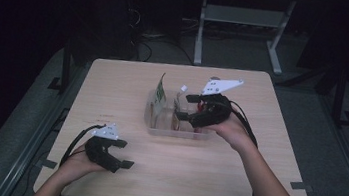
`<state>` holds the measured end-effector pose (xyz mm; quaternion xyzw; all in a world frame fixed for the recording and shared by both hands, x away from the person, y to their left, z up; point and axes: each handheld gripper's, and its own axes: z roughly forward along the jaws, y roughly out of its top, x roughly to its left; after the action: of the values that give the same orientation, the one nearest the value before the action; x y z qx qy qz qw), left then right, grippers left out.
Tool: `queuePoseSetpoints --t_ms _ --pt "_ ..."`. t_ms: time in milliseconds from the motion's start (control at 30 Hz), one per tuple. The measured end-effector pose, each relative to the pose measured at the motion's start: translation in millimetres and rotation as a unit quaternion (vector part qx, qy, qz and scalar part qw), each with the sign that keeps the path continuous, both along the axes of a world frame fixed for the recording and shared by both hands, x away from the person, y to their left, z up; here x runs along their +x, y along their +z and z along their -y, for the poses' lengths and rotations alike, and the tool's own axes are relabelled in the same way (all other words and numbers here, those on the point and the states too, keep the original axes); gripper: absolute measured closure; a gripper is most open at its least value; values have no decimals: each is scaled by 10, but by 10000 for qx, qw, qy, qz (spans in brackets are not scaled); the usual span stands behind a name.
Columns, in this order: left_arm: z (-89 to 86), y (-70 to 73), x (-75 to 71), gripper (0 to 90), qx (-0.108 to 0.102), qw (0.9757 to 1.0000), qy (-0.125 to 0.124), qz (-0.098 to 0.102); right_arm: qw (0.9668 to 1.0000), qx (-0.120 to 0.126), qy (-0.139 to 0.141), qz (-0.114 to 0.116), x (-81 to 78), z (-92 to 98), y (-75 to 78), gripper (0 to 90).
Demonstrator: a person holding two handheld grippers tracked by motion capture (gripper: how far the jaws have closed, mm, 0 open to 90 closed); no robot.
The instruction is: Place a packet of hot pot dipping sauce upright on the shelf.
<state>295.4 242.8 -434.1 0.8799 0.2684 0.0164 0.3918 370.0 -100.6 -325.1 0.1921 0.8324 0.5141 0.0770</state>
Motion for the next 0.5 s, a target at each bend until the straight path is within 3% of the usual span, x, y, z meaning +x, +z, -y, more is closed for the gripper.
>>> queuePoseSetpoints --t_ms 267,500 --pt "17 0 -1 153 30 10000 -52 56 9999 37 127 17 -238 78 -143 269" --pt "38 -1 -19 154 36 10000 -59 32 9998 -119 178 -46 -366 135 -283 269"
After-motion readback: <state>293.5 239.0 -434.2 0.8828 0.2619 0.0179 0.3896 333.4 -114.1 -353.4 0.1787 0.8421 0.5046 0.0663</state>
